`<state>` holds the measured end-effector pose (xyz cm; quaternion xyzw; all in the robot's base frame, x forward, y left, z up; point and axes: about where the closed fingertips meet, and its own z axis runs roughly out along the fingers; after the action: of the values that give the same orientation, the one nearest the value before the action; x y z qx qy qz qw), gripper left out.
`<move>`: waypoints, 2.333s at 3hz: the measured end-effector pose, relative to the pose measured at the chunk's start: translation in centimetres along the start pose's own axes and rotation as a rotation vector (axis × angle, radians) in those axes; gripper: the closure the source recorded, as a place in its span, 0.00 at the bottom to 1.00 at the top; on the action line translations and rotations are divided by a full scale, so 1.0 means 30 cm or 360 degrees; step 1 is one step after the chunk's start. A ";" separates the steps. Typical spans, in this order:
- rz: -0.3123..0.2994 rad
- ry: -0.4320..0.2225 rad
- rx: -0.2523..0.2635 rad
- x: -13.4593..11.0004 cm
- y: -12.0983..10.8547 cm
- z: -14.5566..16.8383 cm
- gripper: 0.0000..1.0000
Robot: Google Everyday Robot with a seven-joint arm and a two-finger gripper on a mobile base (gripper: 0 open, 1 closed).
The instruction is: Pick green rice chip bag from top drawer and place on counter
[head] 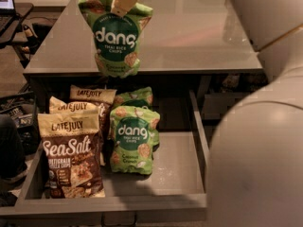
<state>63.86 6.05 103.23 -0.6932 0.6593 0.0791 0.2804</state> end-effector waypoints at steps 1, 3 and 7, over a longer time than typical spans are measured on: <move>-0.0013 -0.0026 -0.0009 0.007 -0.089 0.051 1.00; 0.0011 -0.0037 -0.0036 0.052 -0.202 0.170 1.00; -0.0037 0.0069 0.0054 0.107 -0.313 0.284 1.00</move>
Offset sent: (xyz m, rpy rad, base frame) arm 0.0949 -0.0042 -0.0152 -0.0070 0.0725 0.0284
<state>75.44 7.22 97.30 -0.6975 0.6583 0.0494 0.2787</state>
